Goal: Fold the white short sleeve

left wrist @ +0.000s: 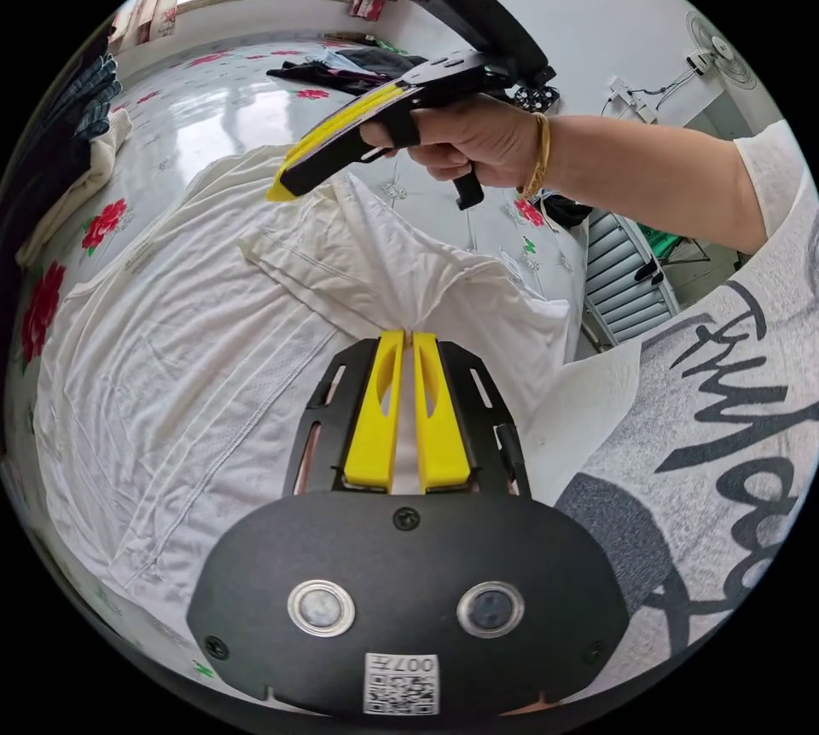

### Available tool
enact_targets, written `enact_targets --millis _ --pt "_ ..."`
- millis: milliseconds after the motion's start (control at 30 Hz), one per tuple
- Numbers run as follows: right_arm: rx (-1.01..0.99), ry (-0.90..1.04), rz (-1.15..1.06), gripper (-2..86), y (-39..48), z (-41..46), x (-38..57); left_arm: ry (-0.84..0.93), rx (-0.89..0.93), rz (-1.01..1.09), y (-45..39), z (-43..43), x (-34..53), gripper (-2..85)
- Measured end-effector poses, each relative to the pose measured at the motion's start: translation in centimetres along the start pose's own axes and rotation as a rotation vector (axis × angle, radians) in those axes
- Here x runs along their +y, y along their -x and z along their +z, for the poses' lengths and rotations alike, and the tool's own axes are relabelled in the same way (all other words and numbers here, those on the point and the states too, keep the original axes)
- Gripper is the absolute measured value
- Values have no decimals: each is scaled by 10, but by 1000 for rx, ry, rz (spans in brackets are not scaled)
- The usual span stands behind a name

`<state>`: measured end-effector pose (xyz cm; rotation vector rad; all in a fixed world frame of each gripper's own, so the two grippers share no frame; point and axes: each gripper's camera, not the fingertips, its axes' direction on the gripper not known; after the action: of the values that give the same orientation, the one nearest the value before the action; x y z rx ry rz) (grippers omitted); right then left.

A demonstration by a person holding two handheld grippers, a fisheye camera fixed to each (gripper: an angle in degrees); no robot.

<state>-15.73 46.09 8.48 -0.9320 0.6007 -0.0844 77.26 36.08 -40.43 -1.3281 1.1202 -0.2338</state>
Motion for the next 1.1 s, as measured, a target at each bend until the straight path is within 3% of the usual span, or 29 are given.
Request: enact_targets --millis 167,367,533,700,800,1100 --pt "62 173 -110 17 16 78 -4 -1 5 -10 9 -33 -17 -5" --pt "36 81 -115 14 3 75 9 -53 23 -77 39 -96 -27 6" --pt "81 76 -207 32 9 63 4 -206 -35 -283 86 -200 14 16" --pt "18 -8 -311 44 25 65 -39 -367 -267 -788 169 -323 133 35" --pt "-83 9 -416 54 61 96 -92 -413 -295 -995 211 -365 188 52" --pt "-135 267 -654 50 198 263 -189 -455 -191 -1060 280 -421 196 55"
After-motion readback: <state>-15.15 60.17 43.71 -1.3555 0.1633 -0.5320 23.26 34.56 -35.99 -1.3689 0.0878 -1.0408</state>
